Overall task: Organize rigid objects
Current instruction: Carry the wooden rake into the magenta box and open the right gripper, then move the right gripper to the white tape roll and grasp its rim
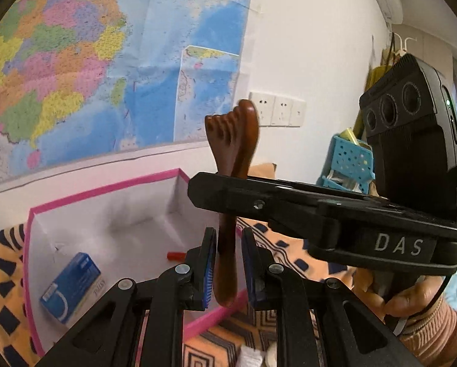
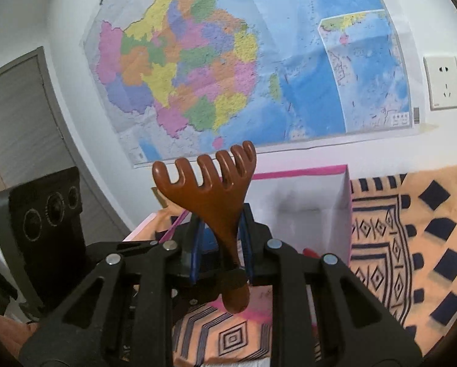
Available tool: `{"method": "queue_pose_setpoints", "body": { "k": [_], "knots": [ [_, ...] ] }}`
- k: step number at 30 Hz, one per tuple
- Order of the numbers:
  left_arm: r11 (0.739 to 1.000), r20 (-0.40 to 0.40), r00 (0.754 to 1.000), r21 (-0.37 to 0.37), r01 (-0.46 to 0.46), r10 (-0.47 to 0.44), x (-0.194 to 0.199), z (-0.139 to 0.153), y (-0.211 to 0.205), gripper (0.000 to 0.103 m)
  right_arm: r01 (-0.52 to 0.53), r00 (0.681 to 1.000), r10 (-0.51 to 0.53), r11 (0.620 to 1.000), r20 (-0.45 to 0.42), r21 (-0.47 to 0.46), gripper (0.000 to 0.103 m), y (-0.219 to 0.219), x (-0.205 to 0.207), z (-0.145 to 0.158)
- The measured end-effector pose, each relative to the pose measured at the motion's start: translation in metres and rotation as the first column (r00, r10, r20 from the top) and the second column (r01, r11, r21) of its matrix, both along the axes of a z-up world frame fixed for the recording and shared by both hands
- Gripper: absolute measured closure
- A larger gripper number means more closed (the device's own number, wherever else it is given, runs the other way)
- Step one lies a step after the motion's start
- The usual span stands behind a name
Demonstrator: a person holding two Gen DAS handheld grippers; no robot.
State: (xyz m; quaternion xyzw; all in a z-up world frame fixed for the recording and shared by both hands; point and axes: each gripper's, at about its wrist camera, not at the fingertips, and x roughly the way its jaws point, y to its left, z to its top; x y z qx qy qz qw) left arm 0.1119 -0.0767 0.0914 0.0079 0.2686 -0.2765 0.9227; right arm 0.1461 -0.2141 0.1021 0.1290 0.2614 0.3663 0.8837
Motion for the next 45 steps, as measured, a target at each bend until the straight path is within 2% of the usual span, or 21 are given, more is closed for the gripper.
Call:
{"method": "queue_pose_setpoints", "body": {
  "k": [6, 12, 16, 17, 18, 20, 28, 40, 45],
  "knots": [
    [1.000, -0.036, 0.999, 0.010, -0.022, 0.022, 0.020, -0.005, -0.005, 0.087, 0.023, 0.999, -0.025, 0.999, -0.033, -0.048, 0.078, 0.004, 0.027, -0.008],
    [0.998, -0.109, 0.993, 0.048, -0.043, 0.048, 0.040, -0.032, -0.012, 0.087, 0.032, 0.991, -0.051, 0.988, -0.121, -0.152, 0.078, 0.012, 0.045, -0.040],
    [0.994, -0.170, 0.982, 0.084, -0.063, 0.076, 0.052, -0.051, -0.013, 0.087, 0.039, 0.981, -0.082, 0.971, -0.177, -0.234, 0.073, 0.016, 0.054, -0.061],
    [0.993, -0.180, 0.980, 0.093, -0.073, 0.088, 0.054, -0.054, -0.013, 0.086, 0.049, 0.978, -0.097, 0.968, -0.187, -0.248, 0.069, 0.015, 0.056, -0.065],
    [0.990, -0.182, 0.977, 0.111, -0.091, 0.110, 0.056, -0.058, -0.012, 0.085, 0.062, 0.974, -0.117, 0.963, -0.195, -0.264, 0.060, 0.014, 0.057, -0.068],
    [0.986, -0.187, 0.973, 0.123, -0.112, 0.134, 0.059, -0.059, -0.009, 0.085, 0.078, 0.970, -0.136, 0.959, -0.200, -0.274, 0.048, 0.011, 0.057, -0.071],
    [0.979, -0.176, 0.965, 0.097, -0.178, 0.193, 0.052, -0.055, 0.012, 0.084, 0.099, 0.972, -0.147, 0.963, -0.182, -0.249, 0.048, -0.003, 0.040, -0.068],
    [0.994, -0.069, 0.992, 0.024, -0.107, 0.109, -0.016, -0.039, 0.031, 0.075, 0.059, 0.988, -0.073, 0.992, -0.137, -0.110, 0.048, -0.026, -0.023, -0.058],
    [0.997, -0.089, 0.993, 0.043, -0.071, 0.074, -0.037, -0.053, 0.030, 0.075, 0.034, 0.984, -0.050, 0.995, -0.170, -0.095, 0.048, -0.033, -0.046, -0.071]
  ]
}}
